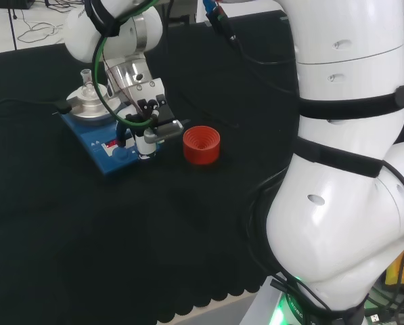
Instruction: Turn on the heater.
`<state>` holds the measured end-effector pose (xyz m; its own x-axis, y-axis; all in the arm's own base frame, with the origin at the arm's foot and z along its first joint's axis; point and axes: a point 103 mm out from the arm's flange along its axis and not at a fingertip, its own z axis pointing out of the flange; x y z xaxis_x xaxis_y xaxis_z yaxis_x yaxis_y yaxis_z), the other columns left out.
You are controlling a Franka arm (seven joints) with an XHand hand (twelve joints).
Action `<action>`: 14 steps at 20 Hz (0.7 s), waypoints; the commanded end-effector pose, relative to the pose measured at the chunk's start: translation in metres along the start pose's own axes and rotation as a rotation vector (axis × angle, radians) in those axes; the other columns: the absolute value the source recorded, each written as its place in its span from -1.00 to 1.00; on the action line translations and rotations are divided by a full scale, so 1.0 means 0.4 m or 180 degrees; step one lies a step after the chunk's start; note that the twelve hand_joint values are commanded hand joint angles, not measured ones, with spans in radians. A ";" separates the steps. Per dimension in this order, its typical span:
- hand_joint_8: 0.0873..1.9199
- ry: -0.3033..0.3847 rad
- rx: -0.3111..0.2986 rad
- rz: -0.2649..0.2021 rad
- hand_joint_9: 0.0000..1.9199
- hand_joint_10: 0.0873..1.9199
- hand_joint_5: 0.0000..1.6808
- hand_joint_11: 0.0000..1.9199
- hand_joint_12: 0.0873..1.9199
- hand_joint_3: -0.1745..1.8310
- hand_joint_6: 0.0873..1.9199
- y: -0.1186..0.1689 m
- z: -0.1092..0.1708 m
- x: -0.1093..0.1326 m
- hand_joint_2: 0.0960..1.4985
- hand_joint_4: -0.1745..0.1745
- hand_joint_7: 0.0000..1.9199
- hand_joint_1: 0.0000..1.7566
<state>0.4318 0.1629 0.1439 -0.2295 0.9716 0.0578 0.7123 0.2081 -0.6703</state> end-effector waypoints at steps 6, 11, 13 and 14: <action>1.00 -0.0019 0.0041 0.0005 0.79 1.00 -0.59 0.50 0.56 0.45 -0.63 0.008 0.007 0.001 -0.29 -0.32 0.73 0.78; 1.00 -0.0023 0.0047 0.0004 0.79 1.00 -0.59 0.50 0.56 0.46 -0.63 0.008 0.009 0.003 -0.29 -0.32 0.73 0.78; 1.00 -0.0029 0.0056 0.0010 0.79 1.00 -0.59 0.50 0.56 0.46 -0.63 0.009 0.009 0.004 -0.29 -0.32 0.73 0.78; 1.00 -0.0035 0.0063 0.0012 0.79 1.00 -0.59 0.50 0.56 0.46 -0.63 0.011 0.010 0.006 -0.29 -0.32 0.73 0.78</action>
<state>0.4317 0.1646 0.1391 -0.2335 0.9710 0.0509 0.7022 0.2046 -0.6820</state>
